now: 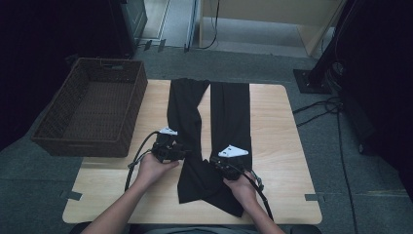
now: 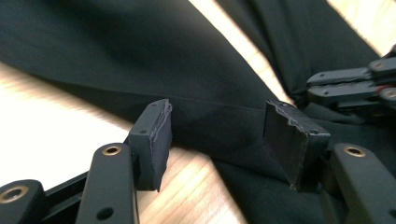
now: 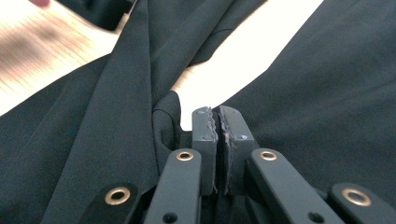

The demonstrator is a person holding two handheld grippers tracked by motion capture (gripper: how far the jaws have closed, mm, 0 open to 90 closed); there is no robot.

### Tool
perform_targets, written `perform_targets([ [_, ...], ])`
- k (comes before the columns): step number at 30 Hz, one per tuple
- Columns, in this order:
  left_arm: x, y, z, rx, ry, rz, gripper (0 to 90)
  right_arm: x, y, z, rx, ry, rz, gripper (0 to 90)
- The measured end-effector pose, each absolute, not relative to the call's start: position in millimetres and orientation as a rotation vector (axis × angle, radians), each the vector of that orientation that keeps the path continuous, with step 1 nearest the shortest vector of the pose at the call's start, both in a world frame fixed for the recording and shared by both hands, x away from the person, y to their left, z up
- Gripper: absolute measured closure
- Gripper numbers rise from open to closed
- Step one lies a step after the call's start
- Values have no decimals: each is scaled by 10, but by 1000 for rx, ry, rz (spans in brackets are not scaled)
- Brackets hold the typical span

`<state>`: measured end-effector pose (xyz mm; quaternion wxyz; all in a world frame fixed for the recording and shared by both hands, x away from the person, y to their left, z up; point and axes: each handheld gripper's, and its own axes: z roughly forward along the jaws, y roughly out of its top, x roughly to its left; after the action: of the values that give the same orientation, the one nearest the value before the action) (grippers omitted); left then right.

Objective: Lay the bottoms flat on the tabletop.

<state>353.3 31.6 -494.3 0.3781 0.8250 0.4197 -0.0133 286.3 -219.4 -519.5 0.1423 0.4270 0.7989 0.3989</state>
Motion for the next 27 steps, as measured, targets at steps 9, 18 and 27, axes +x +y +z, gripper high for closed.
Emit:
perform_targets([
  [9,3485,131,-5086,2138,998,148,552,2854,-2171,-5202,1240,2292,1158,855],
  [18,3523,77,-5091,2121,972,120,892,2855,-2176,-5214,1228,2289,1170,854],
  [27,3453,577,-4632,1956,972,70,895,2854,-2192,-5206,1237,2292,1165,854],
])
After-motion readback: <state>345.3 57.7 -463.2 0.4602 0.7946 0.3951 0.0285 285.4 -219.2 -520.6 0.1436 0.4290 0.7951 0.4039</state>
